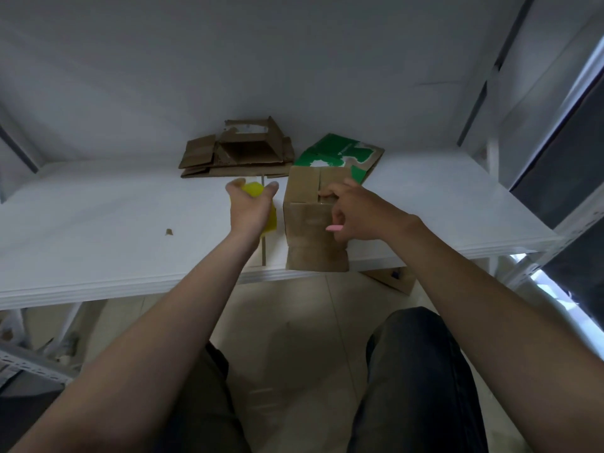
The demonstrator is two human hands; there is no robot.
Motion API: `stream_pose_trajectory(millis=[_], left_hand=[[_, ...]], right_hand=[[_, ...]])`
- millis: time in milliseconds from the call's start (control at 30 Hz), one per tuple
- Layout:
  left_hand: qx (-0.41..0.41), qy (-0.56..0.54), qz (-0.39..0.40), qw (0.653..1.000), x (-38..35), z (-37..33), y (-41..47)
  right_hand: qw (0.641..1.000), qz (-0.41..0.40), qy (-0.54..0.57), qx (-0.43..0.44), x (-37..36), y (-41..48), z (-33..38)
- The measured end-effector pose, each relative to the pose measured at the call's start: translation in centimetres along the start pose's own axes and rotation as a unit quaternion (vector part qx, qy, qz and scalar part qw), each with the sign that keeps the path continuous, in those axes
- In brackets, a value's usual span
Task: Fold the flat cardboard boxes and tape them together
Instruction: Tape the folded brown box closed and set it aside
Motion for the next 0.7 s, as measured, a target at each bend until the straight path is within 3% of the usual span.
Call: stream_pose_trajectory(millis=[100,233,300,367,400,433,500,567,700], left_hand=[[-0.066,0.125,0.002,0.990,-2.1,-1.7,0.7],[-0.042,0.201,0.036,0.978,-3.7,-1.0,2.3],[-0.022,0.189,0.053,0.980,-3.8,-0.5,3.0],[-0.025,0.185,0.052,0.981,-3.8,-0.2,3.3],[-0.029,0.184,0.047,0.981,-3.8,-0.2,3.3],[-0.032,0.181,0.042,0.982,-3.8,-0.2,3.3],[-0.033,0.175,0.039,0.983,-4.0,-0.3,3.3],[-0.031,0.173,0.043,0.984,-4.2,-0.2,3.4],[-0.029,0.171,0.051,0.984,-4.3,-0.1,3.6]], right_hand=[[0.999,0.006,0.038,-0.014,-0.2,-0.2,-0.8],[0.978,-0.034,0.188,-0.084,0.3,-0.7,-2.4],[0.922,-0.166,0.297,-0.186,1.1,-1.2,-4.5],[0.833,-0.286,0.351,-0.318,1.4,-2.1,-7.1],[0.800,-0.299,0.358,-0.378,0.8,-2.5,-8.3],[0.795,-0.271,0.342,-0.421,0.0,-2.7,-9.2],[0.859,-0.133,0.220,-0.444,-2.9,-3.1,-10.3],[0.897,-0.022,0.108,-0.428,-5.9,-3.8,-10.7],[0.921,0.038,0.061,-0.383,-7.2,-3.6,-10.0]])
Point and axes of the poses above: each hand's wrist, its own y-axis towards the middle knuckle, its own x-axis out of the back of the hand, z = x × y, the point moved 5 cm from there along y, towards the middle knuckle, and after that the axes turned 8 degrees about -z, right-handed, at the moved point
